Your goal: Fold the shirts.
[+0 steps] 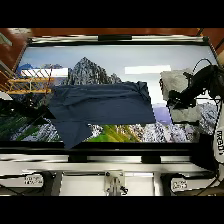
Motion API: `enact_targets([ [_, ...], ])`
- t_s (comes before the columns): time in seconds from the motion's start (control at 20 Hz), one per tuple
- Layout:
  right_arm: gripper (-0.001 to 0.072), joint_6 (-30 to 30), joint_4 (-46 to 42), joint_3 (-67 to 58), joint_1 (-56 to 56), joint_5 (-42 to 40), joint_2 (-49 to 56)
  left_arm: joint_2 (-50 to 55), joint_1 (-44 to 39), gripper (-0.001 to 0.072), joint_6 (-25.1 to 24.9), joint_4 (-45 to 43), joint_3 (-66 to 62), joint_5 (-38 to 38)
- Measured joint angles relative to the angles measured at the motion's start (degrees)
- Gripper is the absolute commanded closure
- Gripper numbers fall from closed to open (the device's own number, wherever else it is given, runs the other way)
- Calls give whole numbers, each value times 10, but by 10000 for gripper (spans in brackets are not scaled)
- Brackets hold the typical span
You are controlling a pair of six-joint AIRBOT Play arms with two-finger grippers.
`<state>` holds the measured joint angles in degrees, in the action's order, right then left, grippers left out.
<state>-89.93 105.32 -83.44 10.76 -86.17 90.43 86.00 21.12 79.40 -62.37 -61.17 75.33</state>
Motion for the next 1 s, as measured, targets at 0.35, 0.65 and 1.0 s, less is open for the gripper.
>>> enact_targets([
  [0.35, 251, -3, 11, 5, 1, 7, 0, 14, -10, 209, -8, -30, 10, -22],
  [0.65, 83, 7, 14, 25, 1, 1, 0, 39, -47, 675, -8, -24, 8, -50],
  [1.0, 85, 8, 72, 146, 1, 86, 1, 19, -57, 676, -6, -21, -13, -64],
])
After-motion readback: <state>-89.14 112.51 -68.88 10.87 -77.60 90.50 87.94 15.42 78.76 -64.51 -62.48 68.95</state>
